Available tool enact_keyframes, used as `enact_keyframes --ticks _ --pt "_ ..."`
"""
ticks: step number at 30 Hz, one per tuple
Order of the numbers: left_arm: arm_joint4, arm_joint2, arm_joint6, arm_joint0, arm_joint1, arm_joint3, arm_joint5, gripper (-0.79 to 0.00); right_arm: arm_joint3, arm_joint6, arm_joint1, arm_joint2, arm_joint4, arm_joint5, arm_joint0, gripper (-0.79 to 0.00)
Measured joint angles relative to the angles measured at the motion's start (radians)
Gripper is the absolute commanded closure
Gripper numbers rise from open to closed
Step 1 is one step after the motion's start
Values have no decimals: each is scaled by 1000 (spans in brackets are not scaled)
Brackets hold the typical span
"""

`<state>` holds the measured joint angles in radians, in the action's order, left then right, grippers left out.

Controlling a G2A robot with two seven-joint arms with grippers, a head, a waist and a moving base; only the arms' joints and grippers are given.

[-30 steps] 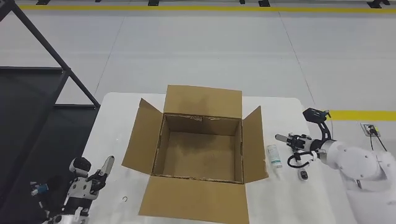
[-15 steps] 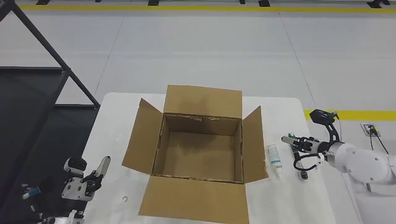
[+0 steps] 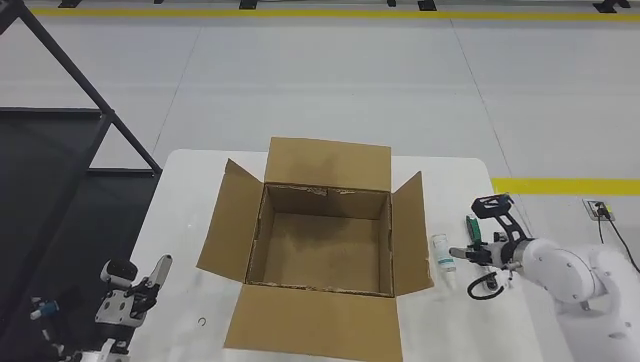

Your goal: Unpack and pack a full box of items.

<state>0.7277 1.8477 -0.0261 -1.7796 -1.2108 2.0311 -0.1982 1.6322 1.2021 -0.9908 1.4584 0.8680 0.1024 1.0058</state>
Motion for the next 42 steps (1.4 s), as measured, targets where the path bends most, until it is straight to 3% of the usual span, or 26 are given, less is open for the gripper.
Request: enact_keyframes --ticks 7,9,13,26,42 --pt "-6 -3 8 17 -2 -2 -1 -785 3 10 -6 -93 85 -7 -17 -785" --pt "-6 -5 11 22 -2 -6 -2 -785 1 13 -9 -118 106 -20 -26 -705" --pt "-6 -4 14 25 -3 -12 -6 -785 -20 21 -14 -153 114 -34 -48 -696" --pt "-32 16 25 40 -5 -27 -11 -785 -135 34 -36 -238 96 -81 -119 -391" --pt "-32 23 27 44 -8 -39 -18 -785 -219 27 -54 -302 89 -79 -172 -351"
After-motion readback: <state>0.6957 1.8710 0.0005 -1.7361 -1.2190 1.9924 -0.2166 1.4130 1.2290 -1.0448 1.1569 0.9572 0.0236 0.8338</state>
